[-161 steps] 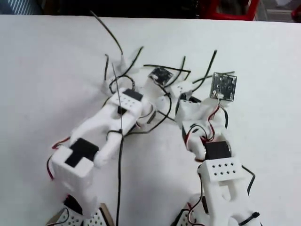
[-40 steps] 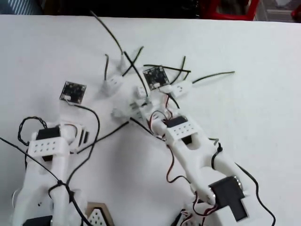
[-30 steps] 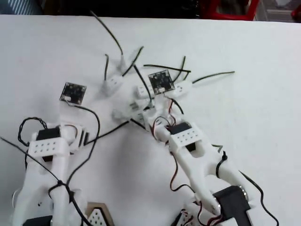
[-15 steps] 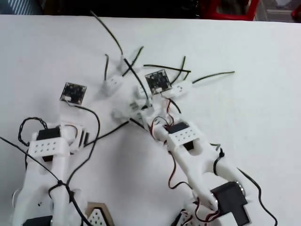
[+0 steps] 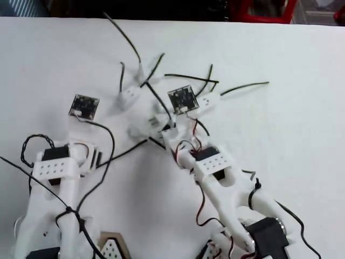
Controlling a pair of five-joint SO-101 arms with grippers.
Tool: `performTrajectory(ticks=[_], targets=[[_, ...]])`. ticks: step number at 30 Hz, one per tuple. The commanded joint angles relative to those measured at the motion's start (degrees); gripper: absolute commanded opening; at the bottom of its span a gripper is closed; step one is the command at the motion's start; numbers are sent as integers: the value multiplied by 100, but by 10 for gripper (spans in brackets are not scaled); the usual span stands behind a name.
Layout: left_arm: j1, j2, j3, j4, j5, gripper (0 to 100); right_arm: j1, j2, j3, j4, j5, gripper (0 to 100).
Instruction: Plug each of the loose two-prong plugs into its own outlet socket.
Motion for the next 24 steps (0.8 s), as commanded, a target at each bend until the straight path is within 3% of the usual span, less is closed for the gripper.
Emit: performTrajectory(ticks=[1,12,24], targets=[[-57,-171,0,-114,9,188,-277,4,53,154,70,16],[-57,-171,0,-114,9,188,-286,-48,-325,1692,132,16],[-57,-171,0,-114,9,188,-198,-66,-818,2360,413,16]])
